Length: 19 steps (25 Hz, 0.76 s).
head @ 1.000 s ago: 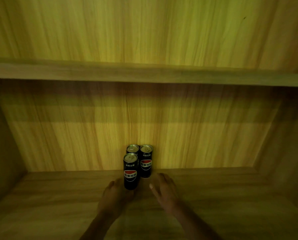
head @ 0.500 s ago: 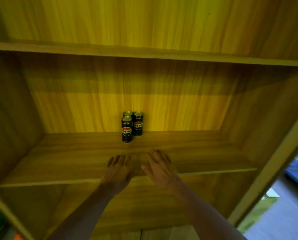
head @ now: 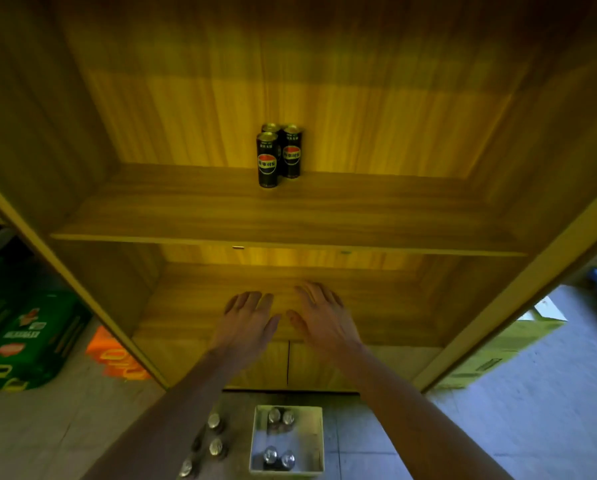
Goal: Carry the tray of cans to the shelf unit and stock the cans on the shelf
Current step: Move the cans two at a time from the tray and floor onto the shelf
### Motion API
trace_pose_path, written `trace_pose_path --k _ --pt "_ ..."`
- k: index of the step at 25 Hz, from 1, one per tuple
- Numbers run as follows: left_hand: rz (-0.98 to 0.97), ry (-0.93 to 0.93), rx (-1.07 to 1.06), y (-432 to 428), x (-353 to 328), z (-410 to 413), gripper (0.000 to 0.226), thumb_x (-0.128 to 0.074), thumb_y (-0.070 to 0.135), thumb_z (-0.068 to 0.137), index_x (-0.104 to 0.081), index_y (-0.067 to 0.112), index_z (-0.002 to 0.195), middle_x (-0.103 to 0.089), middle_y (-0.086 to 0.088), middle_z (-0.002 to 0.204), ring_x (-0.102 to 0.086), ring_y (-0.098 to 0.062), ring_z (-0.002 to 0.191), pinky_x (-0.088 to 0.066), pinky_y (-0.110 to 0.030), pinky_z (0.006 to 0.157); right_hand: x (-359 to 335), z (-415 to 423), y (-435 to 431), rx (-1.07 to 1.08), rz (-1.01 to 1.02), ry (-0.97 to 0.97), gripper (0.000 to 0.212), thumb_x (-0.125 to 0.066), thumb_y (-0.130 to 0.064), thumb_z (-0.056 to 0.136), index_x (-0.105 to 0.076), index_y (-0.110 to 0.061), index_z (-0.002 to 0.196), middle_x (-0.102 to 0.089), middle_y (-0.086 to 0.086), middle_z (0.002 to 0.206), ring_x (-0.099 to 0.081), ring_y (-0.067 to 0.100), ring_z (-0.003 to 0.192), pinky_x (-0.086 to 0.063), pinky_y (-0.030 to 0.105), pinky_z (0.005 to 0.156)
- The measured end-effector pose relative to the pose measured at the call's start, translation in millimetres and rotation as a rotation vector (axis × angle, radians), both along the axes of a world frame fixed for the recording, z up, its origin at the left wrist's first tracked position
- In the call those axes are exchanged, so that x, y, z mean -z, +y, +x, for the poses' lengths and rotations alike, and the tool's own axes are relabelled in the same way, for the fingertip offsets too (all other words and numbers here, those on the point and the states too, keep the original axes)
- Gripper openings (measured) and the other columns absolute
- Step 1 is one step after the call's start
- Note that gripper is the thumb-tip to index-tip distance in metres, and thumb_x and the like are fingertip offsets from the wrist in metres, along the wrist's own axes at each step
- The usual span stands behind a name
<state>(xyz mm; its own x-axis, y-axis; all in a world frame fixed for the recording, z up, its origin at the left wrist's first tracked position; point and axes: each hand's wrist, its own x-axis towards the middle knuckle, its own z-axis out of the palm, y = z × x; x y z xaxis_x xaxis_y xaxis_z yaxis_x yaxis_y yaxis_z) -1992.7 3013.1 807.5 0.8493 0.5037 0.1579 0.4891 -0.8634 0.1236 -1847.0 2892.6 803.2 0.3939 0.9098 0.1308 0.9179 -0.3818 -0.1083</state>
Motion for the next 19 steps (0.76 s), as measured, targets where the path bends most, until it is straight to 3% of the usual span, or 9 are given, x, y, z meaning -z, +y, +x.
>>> trace_pose_path --k 6,14,19 --pt "-0.161 0.131 -0.091 -12.3 142.6 -16.5 0.051 -0.038 0.048 0.098 -0.051 0.016 0.136 -0.057 -0.007 0.134 -0.051 -0.029 0.125 -0.042 -0.043 0.101 145.8 -12.5 -32.4 0.048 -0.136 0.145 0.055 -0.029 -0.052 0.102 -0.040 -0.018 0.143 -0.047 0.008 0.145 -0.046 0.029 0.133 -0.045 0.046 0.102" --pt "-0.354 0.270 -0.135 -38.6 517.0 -64.3 0.046 -0.040 0.043 0.096 -0.050 0.016 0.132 -0.058 -0.008 0.126 -0.054 -0.030 0.117 -0.047 -0.039 0.092 524.2 -40.3 -64.0 0.109 -0.300 0.257 0.056 -0.032 -0.053 0.101 -0.040 -0.021 0.146 -0.047 0.005 0.148 -0.047 0.027 0.133 -0.043 0.043 0.104" --pt "-0.491 0.192 -0.208 -37.2 715.6 -68.6 0.042 -0.040 0.046 0.096 -0.049 0.019 0.127 -0.059 -0.008 0.118 -0.057 -0.030 0.110 -0.048 -0.041 0.084 737.8 -49.0 -70.3 0.165 -0.310 0.291 0.058 -0.035 -0.055 0.100 -0.039 -0.019 0.145 -0.048 0.006 0.146 -0.050 0.027 0.130 -0.046 0.043 0.102"
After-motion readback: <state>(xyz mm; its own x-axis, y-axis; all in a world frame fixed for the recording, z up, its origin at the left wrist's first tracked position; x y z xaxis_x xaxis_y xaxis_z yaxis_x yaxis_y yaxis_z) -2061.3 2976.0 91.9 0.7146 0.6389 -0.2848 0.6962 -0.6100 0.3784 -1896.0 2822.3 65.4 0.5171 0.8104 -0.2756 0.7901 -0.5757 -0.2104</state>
